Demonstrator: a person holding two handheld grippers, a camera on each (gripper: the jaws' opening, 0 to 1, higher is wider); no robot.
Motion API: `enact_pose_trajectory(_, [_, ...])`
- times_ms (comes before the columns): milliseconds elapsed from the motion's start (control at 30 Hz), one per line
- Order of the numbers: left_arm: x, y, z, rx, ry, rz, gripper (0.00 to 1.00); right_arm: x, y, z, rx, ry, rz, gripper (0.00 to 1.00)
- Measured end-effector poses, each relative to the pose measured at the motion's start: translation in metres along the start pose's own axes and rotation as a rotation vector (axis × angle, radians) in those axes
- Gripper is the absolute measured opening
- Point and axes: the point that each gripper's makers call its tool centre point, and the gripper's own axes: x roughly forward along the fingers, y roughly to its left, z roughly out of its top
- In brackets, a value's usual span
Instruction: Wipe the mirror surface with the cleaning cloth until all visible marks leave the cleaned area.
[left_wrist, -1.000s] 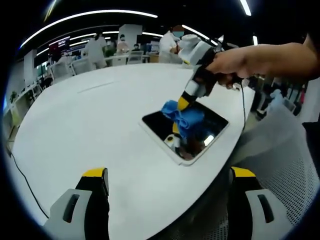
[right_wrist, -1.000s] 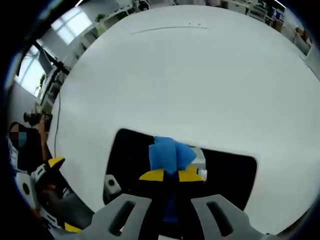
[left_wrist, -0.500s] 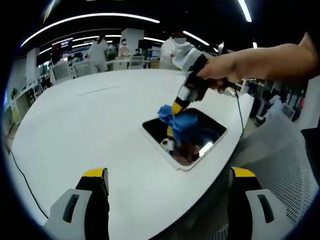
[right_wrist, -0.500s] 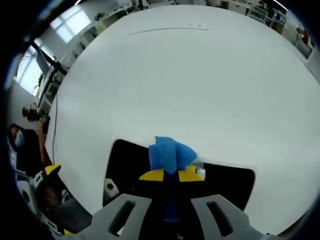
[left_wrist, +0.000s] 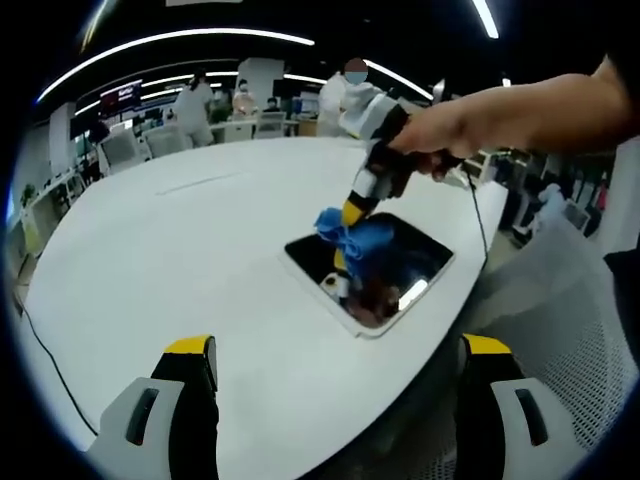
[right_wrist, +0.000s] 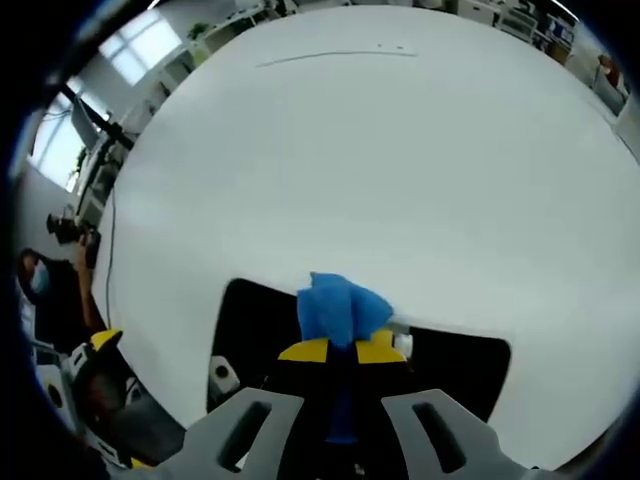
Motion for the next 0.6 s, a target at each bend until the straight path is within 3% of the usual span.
enact_pose_trajectory(300, [-0.001, 0.001, -0.002, -0.004, 0.010, 0.008, 1.00, -0.008, 0.005, -0.006, -0.027, 0.013, -0.002, 0.01])
enact_pose_trajectory(600, [0.002, 0.000, -0.004, 0.007, 0.021, -0.008, 1.00, -0.008, -0.007, -0.006, -0.024, 0.012, -0.011, 0.01])
